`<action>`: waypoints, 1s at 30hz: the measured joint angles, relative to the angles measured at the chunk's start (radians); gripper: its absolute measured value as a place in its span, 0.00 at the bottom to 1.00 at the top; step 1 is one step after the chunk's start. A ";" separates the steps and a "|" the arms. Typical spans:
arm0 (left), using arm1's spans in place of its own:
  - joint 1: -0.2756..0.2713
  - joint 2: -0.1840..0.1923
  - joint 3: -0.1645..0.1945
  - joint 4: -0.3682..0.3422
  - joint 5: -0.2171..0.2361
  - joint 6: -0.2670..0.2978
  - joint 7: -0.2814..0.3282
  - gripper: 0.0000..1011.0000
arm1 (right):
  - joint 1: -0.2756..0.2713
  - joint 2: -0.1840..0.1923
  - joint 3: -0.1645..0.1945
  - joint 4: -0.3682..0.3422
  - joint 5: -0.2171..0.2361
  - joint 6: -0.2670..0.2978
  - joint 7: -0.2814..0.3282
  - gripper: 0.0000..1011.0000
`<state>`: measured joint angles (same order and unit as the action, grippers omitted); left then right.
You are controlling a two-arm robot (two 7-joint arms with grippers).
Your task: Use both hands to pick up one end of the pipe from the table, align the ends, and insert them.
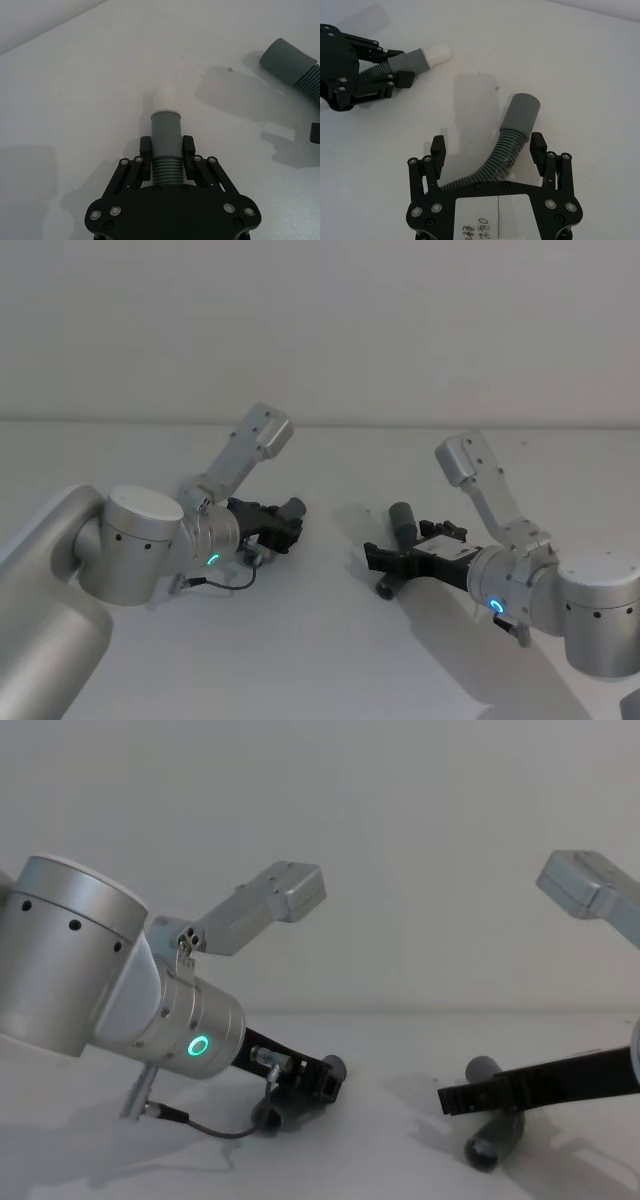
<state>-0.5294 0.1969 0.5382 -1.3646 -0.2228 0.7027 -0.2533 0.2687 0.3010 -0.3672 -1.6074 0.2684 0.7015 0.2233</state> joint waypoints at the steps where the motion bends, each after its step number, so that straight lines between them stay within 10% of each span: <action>1: 0.000 0.000 0.000 0.000 0.000 0.000 0.000 0.35 | 0.000 -0.001 0.000 0.001 -0.001 0.001 0.000 0.99; 30: 0.000 0.000 0.000 0.000 0.000 0.000 0.000 0.35 | -0.004 -0.026 0.022 0.013 -0.007 0.042 -0.003 0.99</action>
<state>-0.5293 0.1969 0.5382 -1.3646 -0.2228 0.7026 -0.2533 0.2652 0.2755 -0.3456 -1.5944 0.2618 0.7431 0.2206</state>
